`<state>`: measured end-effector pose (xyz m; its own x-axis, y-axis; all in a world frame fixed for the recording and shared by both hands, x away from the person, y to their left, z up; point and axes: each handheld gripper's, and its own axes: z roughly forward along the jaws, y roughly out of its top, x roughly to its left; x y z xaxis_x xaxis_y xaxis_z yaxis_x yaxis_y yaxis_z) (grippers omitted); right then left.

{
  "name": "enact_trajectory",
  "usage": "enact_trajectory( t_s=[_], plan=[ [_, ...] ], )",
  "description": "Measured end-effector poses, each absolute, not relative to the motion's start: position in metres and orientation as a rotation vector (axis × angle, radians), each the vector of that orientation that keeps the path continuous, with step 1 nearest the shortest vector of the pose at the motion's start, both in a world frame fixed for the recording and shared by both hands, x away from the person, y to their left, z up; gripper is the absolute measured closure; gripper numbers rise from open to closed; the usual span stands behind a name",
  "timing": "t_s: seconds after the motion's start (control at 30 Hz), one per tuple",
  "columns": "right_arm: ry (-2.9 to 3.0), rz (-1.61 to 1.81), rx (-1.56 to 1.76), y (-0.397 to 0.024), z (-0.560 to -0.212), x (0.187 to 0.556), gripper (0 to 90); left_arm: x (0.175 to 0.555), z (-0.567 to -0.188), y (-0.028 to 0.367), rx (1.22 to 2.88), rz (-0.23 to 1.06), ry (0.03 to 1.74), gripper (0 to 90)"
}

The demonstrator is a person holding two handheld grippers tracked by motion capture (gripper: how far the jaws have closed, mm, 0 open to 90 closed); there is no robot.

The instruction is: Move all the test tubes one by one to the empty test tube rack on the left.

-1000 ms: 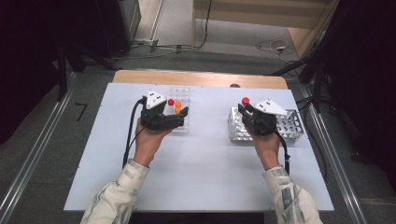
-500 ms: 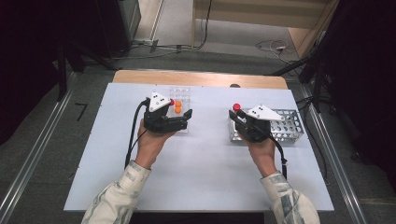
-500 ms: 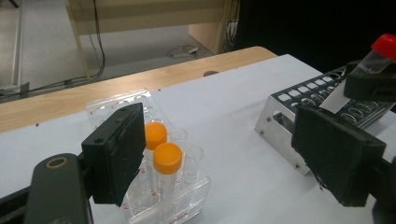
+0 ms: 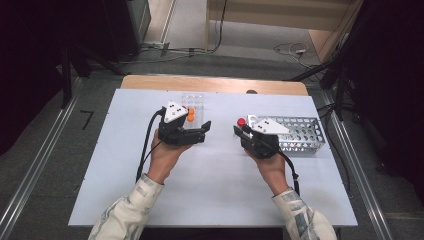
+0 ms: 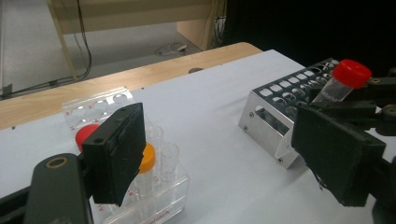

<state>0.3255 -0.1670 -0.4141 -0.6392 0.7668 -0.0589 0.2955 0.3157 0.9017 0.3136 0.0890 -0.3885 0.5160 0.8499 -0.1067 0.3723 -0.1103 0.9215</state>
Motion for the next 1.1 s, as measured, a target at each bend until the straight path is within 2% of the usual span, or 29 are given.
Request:
enact_trajectory(
  t_s=[0.9, 1.1],
  plan=[
    [2.219, 1.286, 0.860, -0.137, -0.433, 0.312, 70.9, 0.308, -0.400, 0.066, 1.757, 0.483, 0.995, 16.9],
    [2.250, 1.282, 0.846, -0.129, -0.438, 0.309, 70.9, 0.305, -0.402, 0.059, 1.770, 0.457, 0.960, 25.1]
  ],
)
